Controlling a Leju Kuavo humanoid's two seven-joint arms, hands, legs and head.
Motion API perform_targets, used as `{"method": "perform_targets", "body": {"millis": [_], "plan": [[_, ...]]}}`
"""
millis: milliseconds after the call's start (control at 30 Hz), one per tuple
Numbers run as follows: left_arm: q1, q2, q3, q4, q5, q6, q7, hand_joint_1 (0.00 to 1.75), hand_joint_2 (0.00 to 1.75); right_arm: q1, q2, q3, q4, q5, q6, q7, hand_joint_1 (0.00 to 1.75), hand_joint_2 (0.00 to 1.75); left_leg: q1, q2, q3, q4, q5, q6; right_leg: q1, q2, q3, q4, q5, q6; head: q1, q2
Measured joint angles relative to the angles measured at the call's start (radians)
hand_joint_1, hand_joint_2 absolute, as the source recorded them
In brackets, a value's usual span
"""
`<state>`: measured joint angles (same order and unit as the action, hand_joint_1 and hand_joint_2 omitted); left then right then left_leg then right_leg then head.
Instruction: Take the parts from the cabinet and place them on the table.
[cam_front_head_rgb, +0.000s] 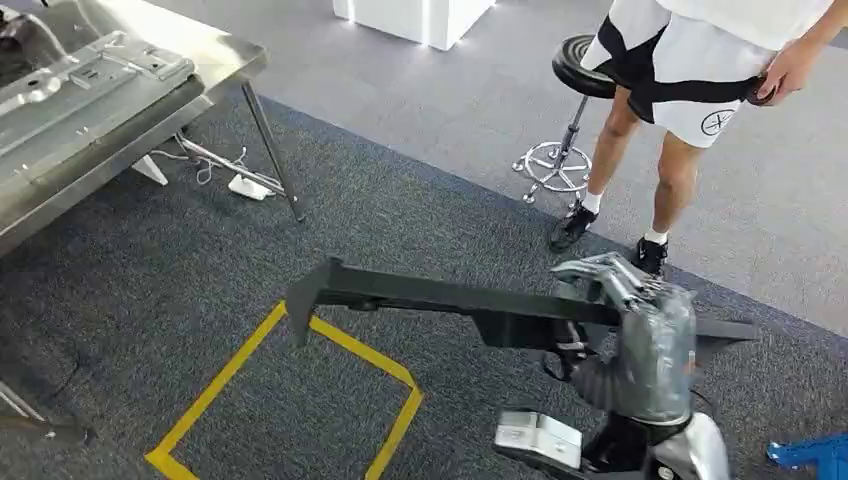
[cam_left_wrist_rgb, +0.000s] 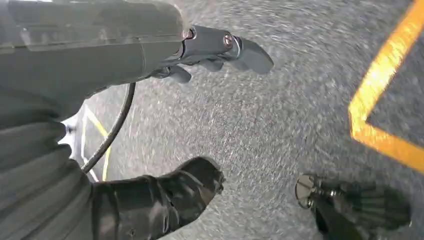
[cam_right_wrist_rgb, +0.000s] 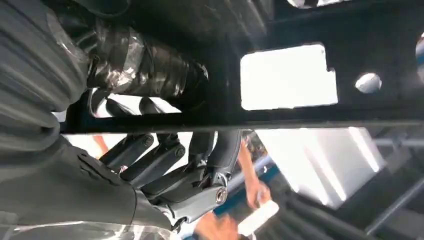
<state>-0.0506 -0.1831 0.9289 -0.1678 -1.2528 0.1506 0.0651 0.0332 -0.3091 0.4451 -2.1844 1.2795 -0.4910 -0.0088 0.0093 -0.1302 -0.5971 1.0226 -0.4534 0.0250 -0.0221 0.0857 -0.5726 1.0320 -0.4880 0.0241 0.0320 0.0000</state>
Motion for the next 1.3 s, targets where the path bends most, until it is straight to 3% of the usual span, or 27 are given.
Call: {"method": "perform_targets", "body": {"millis": [67, 133, 200, 233, 267, 300, 367, 400, 433, 567, 600, 633, 667, 733, 767, 800, 867, 900, 933, 967, 1067, 1100, 1133, 1167, 1233, 1267, 1300], "plan": [[0.003, 0.001, 0.004, 0.000, 0.003, 0.025, 0.022, 0.00, 1.75, -0.031, 0.021, 0.037, 0.028, 0.003, -0.002, 0.012, 1.75, 1.75, -0.002, -0.021, -0.009, -0.003, 0.003, -0.014, -0.009, -0.029, 0.006, -0.011, 0.005, -0.014, 0.000, 0.000], [0.003, 0.002, 0.007, 0.000, 0.005, 0.033, 0.030, 0.00, 1.75, -0.047, 0.039, 0.064, 0.046, 0.006, -0.005, 0.017, 1.75, 1.75, -0.007, 0.088, -0.028, 0.053, -0.038, -0.021, -0.005, -0.060, 0.015, -0.021, 0.008, -0.030, -0.004, 0.000], [0.001, 0.001, 0.008, 0.000, 0.006, 0.047, 0.037, 0.00, 1.75, -0.049, 0.041, 0.079, 0.056, 0.003, -0.015, 0.020, 1.75, 1.75, -0.001, 0.116, -0.106, 0.209, -0.115, -0.028, 0.000, -0.101, 0.013, -0.021, 0.006, -0.035, -0.003, 0.000], [0.001, -0.002, 0.008, 0.000, 0.010, 0.052, 0.036, 0.00, 1.75, -0.050, 0.041, 0.085, 0.060, 0.000, -0.017, 0.021, 1.75, 1.75, 0.002, 0.119, -0.139, 0.274, -0.137, -0.031, 0.002, -0.119, 0.012, -0.020, 0.005, -0.035, -0.003, 0.000], [0.002, -0.005, 0.009, 0.000, 0.013, 0.054, 0.033, 0.00, 1.75, -0.050, 0.041, 0.090, 0.064, 0.000, -0.020, 0.023, 1.75, 1.75, 0.004, 0.122, -0.150, 0.297, -0.134, -0.034, 0.002, -0.135, 0.012, -0.020, 0.004, -0.035, -0.003, 0.000], [0.004, -0.005, 0.011, 0.000, 0.015, 0.057, 0.030, 0.00, 1.75, -0.050, 0.041, 0.097, 0.066, 0.000, -0.023, 0.025, 1.75, 1.75, 0.005, 0.126, -0.138, 0.274, -0.110, -0.036, 0.002, -0.149, 0.013, -0.020, 0.003, -0.034, -0.003, 0.000], [0.005, -0.005, 0.017, 0.000, 0.017, 0.060, 0.027, 0.00, 1.75, -0.050, 0.041, 0.104, 0.073, 0.000, -0.031, 0.029, 1.75, 1.75, 0.005, 0.144, -0.048, 0.110, -0.021, -0.032, 0.001, -0.175, 0.020, -0.018, -0.003, -0.029, -0.004, 0.000], [0.005, -0.005, 0.018, 0.000, 0.018, 0.063, 0.027, 0.00, 1.75, -0.049, 0.041, 0.104, 0.075, 0.001, -0.035, 0.031, 1.75, 1.75, 0.002, 0.180, -0.002, 0.028, 0.009, -0.025, 0.002, -0.184, 0.024, -0.018, -0.006, -0.025, -0.003, 0.000], [0.002, -0.005, 0.019, 0.000, 0.017, 0.065, 0.028, 0.00, 1.75, -0.047, 0.041, 0.105, 0.077, 0.004, -0.040, 0.034, 1.75, 1.75, -0.015, 0.221, 0.016, -0.001, -0.009, -0.022, 0.008, -0.195, 0.024, -0.017, -0.009, -0.019, -0.003, 0.000], [0.005, -0.005, 0.023, 0.000, 0.011, 0.068, 0.039, 0.00, 1.75, -0.045, 0.041, 0.108, 0.082, 0.016, -0.050, 0.042, 1.75, 1.75, -0.016, 0.177, 0.009, -0.014, -0.005, -0.001, 0.013, -0.237, 0.039, -0.022, -0.014, 0.002, -0.003, 0.000], [0.006, -0.007, 0.023, 0.000, 0.010, 0.068, 0.040, 0.00, 1.75, -0.046, 0.040, 0.108, 0.083, 0.016, -0.050, 0.044, 1.75, 1.75, -0.005, 0.164, 0.023, -0.026, 0.002, 0.008, 0.003, -0.208, 0.042, -0.015, -0.026, 0.009, -0.003, 0.000], [0.005, -0.008, 0.024, 0.000, 0.009, 0.069, 0.040, 0.00, 1.75, -0.044, 0.039, 0.108, 0.085, 0.017, -0.051, 0.044, 1.75, 1.75, -0.004, 0.156, 0.024, -0.028, 0.004, 0.016, 0.002, -0.149, 0.030, 0.019, -0.053, 0.009, -0.003, 0.000], [0.003, -0.008, 0.024, 0.000, 0.009, 0.069, 0.040, 0.00, 1.75, -0.040, 0.037, 0.108, 0.085, 0.017, -0.054, 0.044, 1.75, 1.75, -0.004, 0.146, 0.023, -0.028, 0.005, 0.021, 0.000, -0.112, -0.003, 0.088, -0.093, 0.008, -0.001, 0.000], [-0.001, -0.008, 0.024, 0.000, 0.008, 0.069, 0.040, 0.00, 1.75, -0.033, 0.036, 0.110, 0.089, 0.017, -0.055, 0.045, 1.75, 1.75, -0.007, 0.118, 0.020, -0.028, 0.006, 0.025, 0.000, -0.091, -0.082, 0.241, -0.157, 0.011, -0.002, 0.000], [-0.001, -0.008, 0.024, 0.000, 0.008, 0.069, 0.040, 0.00, 1.75, -0.031, 0.036, 0.110, 0.091, 0.018, -0.055, 0.045, 1.75, 1.75, -0.007, 0.102, 0.019, -0.027, 0.007, 0.025, 0.000, -0.089, -0.108, 0.284, -0.161, 0.012, -0.002, 0.000], [0.000, -0.008, 0.024, 0.000, 0.005, 0.069, 0.042, 0.00, 1.75, -0.031, 0.034, 0.111, 0.094, 0.022, -0.054, 0.048, 1.75, 1.75, -0.007, 0.085, 0.020, -0.025, 0.007, 0.025, 0.000, -0.089, -0.108, 0.274, -0.135, 0.012, -0.002, 0.000], [0.001, -0.008, 0.025, 0.000, 0.009, 0.070, 0.039, 0.00, 1.75, -0.030, 0.033, 0.111, 0.095, 0.035, -0.054, 0.055, 1.75, 1.75, -0.005, 0.054, 0.021, -0.016, 0.003, 0.020, -0.002, -0.080, -0.050, 0.139, -0.040, 0.009, -0.002, 0.000], [0.001, -0.009, 0.025, 0.000, 0.011, 0.073, 0.035, 0.00, 1.75, -0.029, 0.030, 0.111, 0.095, 0.039, -0.054, 0.060, 1.75, 1.75, -0.004, 0.040, 0.021, -0.008, 0.000, 0.016, -0.006, -0.051, -0.013, 0.055, 0.005, 0.008, -0.002, 0.000], [0.001, -0.010, 0.025, 0.000, 0.011, 0.078, 0.031, 0.00, 1.75, -0.028, 0.026, 0.111, 0.095, 0.043, -0.054, 0.063, 1.75, 1.75, -0.005, 0.027, 0.013, -0.002, -0.003, 0.011, -0.009, 0.008, 0.001, 0.021, -0.008, 0.007, -0.002, 0.000], [-0.002, -0.010, 0.025, 0.000, 0.007, 0.081, 0.031, 0.00, 1.75, -0.021, 0.023, 0.110, 0.092, 0.046, -0.054, 0.065, 1.75, 1.75, -0.006, 0.013, 0.003, 0.011, -0.005, 0.005, -0.011, 0.015, 0.003, -0.001, -0.009, 0.007, -0.002, 0.000], [0.007, -0.010, 0.025, 0.000, -0.005, 0.081, 0.037, 0.00, 1.75, -0.019, 0.015, 0.110, 0.092, 0.053, -0.052, 0.071, 1.75, 1.75, 0.002, -0.019, -0.012, 0.001, 0.004, -0.017, 0.000, -0.018, 0.003, 0.004, -0.008, -0.006, -0.001, 0.000], [0.007, -0.008, 0.025, 0.000, -0.005, 0.081, 0.038, 0.00, 1.75, -0.019, 0.015, 0.110, 0.092, 0.054, -0.052, 0.071, 1.75, 1.75, 0.003, 0.004, -0.010, 0.009, -0.003, -0.020, -0.011, -0.035, 0.010, -0.008, -0.002, -0.016, -0.003, 0.000], [0.006, -0.009, 0.025, 0.000, -0.006, 0.083, 0.039, 0.00, 1.75, -0.016, 0.014, 0.110, 0.092, 0.054, -0.051, 0.071, 1.75, 1.75, -0.004, 0.073, -0.020, 0.035, -0.023, -0.025, -0.009, -0.048, 0.016, -0.014, -0.002, -0.024, -0.003, 0.000], [0.005, -0.010, 0.025, 0.000, -0.008, 0.083, 0.039, 0.00, 1.75, -0.014, 0.013, 0.110, 0.089, 0.055, -0.051, 0.071, 1.75, 1.75, -0.002, 0.105, -0.049, 0.094, -0.061, -0.029, -0.007, -0.064, 0.017, -0.015, -0.002, -0.030, -0.004, 0.000], [0.000, -0.011, 0.025, 0.000, -0.013, 0.079, 0.029, 0.00, 1.75, -0.009, 0.012, 0.110, 0.089, 0.060, -0.048, 0.076, 1.75, 1.75, 0.005, 0.120, -0.122, 0.240, -0.130, -0.037, -0.003, -0.097, 0.017, -0.014, -0.005, -0.033, -0.004, 0.000], [0.000, -0.011, 0.025, 0.000, -0.016, 0.076, 0.019, 0.00, 1.75, -0.003, 0.010, 0.110, 0.089, 0.065, -0.048, 0.084, 1.75, 1.75, 0.007, 0.123, -0.148, 0.295, -0.145, -0.040, -0.002, -0.115, 0.017, -0.014, -0.006, -0.032, -0.004, 0.000], [0.001, -0.011, 0.024, 0.000, -0.027, 0.067, 0.010, 0.00, 1.75, 0.007, 0.003, 0.107, 0.084, 0.066, -0.050, 0.094, 1.75, 1.75, 0.008, 0.124, -0.149, 0.297, -0.134, -0.042, -0.002, -0.130, 0.017, -0.014, -0.007, -0.031, -0.004, 0.000]]}}
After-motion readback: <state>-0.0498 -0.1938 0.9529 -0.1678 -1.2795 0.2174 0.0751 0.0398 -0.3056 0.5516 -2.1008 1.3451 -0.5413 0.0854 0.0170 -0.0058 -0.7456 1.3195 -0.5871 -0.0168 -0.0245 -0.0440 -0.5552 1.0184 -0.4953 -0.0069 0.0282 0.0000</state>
